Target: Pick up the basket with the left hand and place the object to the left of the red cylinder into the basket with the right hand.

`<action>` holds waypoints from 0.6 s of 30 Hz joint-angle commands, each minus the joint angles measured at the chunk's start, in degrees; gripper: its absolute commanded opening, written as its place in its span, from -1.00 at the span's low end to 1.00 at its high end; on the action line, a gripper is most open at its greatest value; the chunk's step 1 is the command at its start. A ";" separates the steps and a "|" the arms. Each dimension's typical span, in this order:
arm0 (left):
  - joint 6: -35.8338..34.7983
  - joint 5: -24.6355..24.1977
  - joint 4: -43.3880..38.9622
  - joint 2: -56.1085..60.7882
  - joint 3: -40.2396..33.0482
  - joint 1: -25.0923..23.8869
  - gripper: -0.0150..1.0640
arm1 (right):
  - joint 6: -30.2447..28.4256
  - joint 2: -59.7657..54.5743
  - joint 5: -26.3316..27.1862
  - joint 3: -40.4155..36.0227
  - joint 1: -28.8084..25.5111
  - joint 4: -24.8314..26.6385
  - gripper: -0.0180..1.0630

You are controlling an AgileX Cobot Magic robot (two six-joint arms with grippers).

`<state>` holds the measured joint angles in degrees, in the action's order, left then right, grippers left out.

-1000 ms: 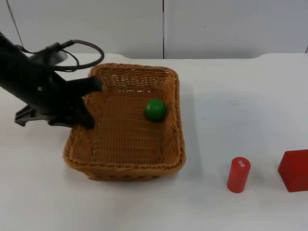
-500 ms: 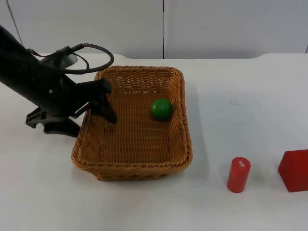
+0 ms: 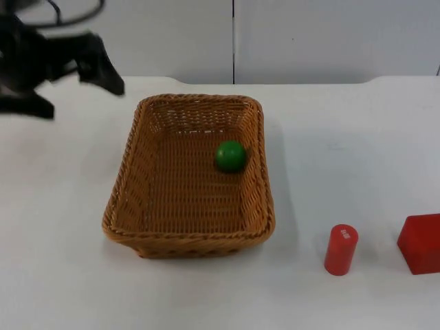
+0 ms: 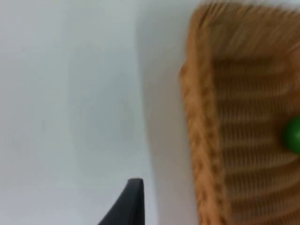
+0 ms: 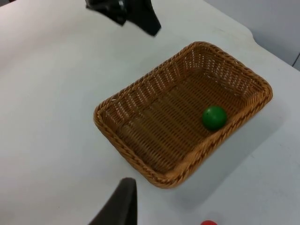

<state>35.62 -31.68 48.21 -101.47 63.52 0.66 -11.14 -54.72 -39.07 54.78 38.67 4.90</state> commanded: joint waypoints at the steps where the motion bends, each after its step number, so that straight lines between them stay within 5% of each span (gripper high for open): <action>1: -0.09 -2.47 -3.46 7.74 0.49 -0.14 0.98 | 0.10 0.37 1.19 -0.02 -0.22 -0.26 0.98; 18: -3.33 -8.03 -9.16 35.41 -1.86 -0.14 0.98 | 0.00 0.37 3.96 -0.02 -0.22 -0.26 0.98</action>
<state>33.03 -38.70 39.95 -67.06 61.88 0.67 -10.91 -54.72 -36.23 54.78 38.67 4.76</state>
